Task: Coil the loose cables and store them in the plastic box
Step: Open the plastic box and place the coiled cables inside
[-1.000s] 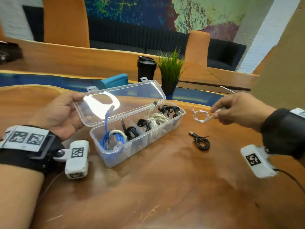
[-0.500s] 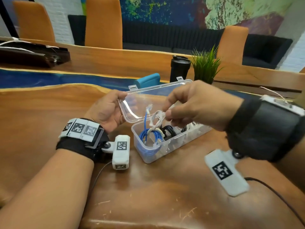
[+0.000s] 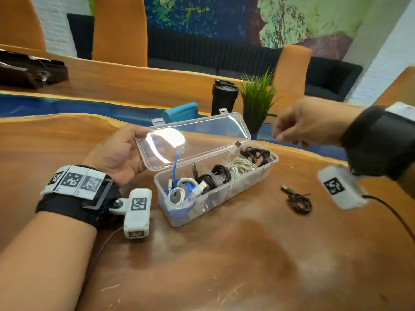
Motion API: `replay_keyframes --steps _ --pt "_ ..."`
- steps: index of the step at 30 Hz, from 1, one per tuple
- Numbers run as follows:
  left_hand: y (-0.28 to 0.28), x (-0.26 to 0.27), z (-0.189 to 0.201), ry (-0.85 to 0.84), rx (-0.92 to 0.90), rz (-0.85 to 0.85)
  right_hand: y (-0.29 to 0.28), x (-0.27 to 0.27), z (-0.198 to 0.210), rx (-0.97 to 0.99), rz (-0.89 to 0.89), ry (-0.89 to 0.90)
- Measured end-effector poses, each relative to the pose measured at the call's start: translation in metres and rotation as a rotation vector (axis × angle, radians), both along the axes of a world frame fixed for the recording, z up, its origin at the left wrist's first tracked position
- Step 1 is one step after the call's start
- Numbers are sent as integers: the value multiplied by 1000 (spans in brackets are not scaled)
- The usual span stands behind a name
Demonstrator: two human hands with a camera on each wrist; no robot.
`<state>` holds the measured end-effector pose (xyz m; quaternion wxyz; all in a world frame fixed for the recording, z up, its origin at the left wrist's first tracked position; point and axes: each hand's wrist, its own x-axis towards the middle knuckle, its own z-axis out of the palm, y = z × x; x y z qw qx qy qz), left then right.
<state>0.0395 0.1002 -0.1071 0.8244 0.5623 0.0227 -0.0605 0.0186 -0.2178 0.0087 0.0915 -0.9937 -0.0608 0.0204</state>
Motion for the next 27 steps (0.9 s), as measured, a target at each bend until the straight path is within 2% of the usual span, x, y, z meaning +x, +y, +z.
replay_keyframes --steps 3,5,7,10,14,16,19,22,24,27 --pt "-3 0 1 -9 20 -8 -51 -7 -34 -325 -119 346" --pt "-5 0 1 -37 27 -27 -63 -18 -59 -315 -131 489" --pt "-7 -1 2 -57 34 -47 -64 -26 -78 -306 -104 478" --pt "-6 0 1 -60 15 -57 -66 -25 -96 -350 -64 316" --pt "-7 1 2 -43 6 -49 -67 -17 -94 -287 -82 372" --pt "-5 3 0 -13 -7 -35 -66 -17 -84 -134 -119 367" --pt "1 6 -3 35 -21 12 -59 -21 -61 304 -154 303" --pt "4 8 -6 52 -32 25 -30 -26 -36 712 -112 263" --pt "3 8 -6 45 -42 19 -2 -28 -27 804 -57 286" --pt "4 8 -6 38 -46 13 43 -25 -28 707 20 315"
